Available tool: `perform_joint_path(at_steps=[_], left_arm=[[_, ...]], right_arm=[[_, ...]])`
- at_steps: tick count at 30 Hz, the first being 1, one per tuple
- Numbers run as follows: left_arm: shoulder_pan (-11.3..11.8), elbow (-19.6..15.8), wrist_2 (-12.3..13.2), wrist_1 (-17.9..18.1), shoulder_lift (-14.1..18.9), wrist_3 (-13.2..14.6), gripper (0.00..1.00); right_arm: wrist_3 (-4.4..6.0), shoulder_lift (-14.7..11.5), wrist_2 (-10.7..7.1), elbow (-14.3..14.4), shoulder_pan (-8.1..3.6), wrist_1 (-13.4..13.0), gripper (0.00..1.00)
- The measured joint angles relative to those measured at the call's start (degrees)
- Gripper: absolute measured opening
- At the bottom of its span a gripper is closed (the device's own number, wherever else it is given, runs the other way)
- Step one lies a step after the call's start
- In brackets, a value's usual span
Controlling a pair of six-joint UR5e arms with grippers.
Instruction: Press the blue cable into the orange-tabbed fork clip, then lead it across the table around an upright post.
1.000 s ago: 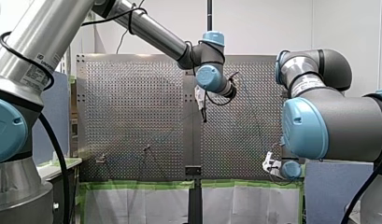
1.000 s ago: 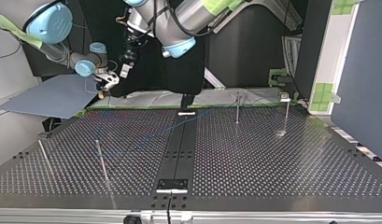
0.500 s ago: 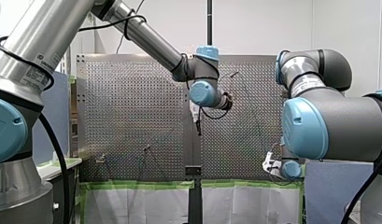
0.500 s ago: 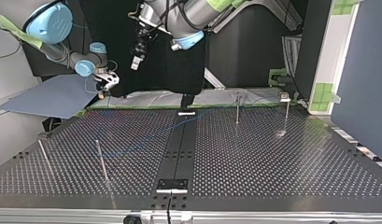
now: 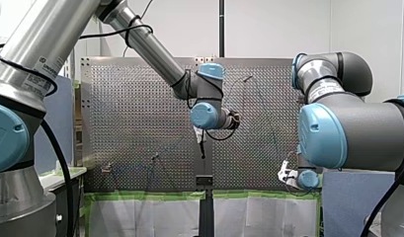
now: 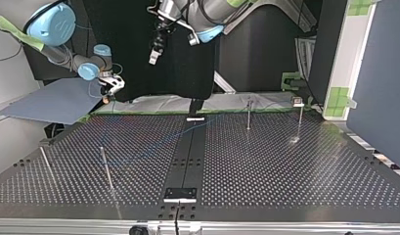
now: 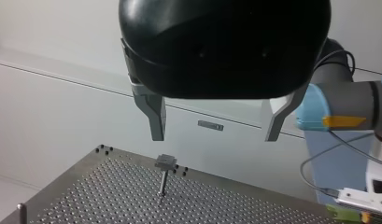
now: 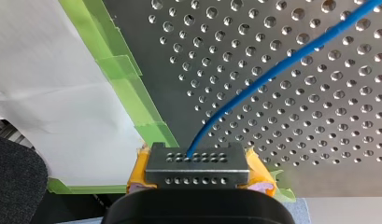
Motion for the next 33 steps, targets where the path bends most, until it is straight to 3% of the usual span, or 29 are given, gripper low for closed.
perform_joint_path(at_steps=[23,33], left_arm=[[0.00,-14.03,0.00,14.06,0.01,0.00,0.99],[0.00,-19.75,0.00,19.76,0.01,0.00,0.99]], right_arm=[[-0.61,-0.03,0.01,0.00,0.20,0.08,0.00],[-1.60,0.02,0.06,-0.02,0.30,0.16,0.00]])
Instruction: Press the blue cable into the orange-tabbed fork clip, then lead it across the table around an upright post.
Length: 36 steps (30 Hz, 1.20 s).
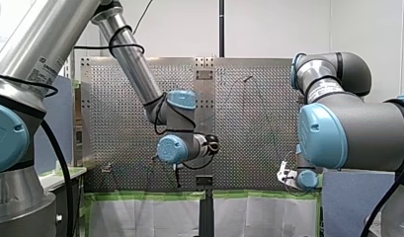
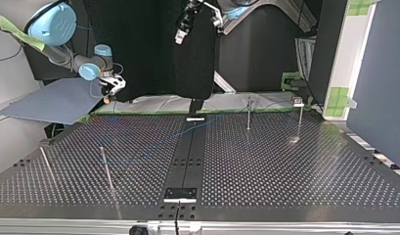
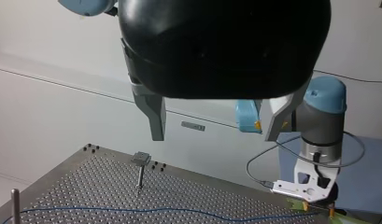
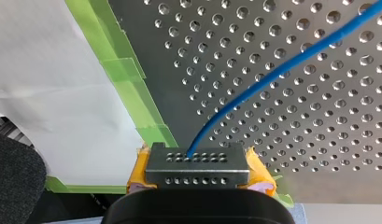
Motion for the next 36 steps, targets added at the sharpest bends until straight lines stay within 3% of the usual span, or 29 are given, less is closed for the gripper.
perform_joint_path(at_steps=[8,36], left_arm=[[0.00,-3.75,0.00,3.74,0.00,0.00,0.99],[0.00,-4.01,0.00,4.02,0.00,0.00,0.99]], right_arm=[[-0.04,-0.06,-0.04,-0.04,-0.18,0.01,0.00],[-0.04,-0.08,-0.06,-0.06,-0.20,0.01,0.00]])
